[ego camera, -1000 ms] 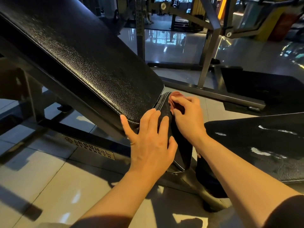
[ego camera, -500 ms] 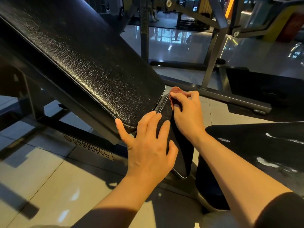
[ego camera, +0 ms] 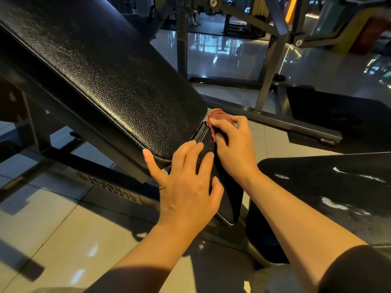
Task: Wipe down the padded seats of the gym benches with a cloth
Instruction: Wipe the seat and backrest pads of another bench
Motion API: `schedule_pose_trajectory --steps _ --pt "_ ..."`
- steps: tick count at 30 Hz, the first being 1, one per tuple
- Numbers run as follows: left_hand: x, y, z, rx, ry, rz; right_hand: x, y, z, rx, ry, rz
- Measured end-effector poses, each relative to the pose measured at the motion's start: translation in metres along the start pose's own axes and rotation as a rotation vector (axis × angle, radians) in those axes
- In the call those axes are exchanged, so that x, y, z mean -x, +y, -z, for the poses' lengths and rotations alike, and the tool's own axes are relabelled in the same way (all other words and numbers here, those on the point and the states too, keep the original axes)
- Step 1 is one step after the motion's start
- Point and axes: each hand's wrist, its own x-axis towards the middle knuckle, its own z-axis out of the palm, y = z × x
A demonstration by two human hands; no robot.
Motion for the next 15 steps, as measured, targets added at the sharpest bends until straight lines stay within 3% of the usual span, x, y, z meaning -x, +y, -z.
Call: schedule_pose_trajectory --steps 11,15 --pt "0.004 -0.002 0.014 -0.05 -0.1 -0.058 0.008 0.026 0.019 0.265 -0.101 -0.329" --pt "0.006 -0.002 0.02 -0.042 -0.104 -0.072 0.017 0.004 0.019 0.202 -0.095 -0.246"
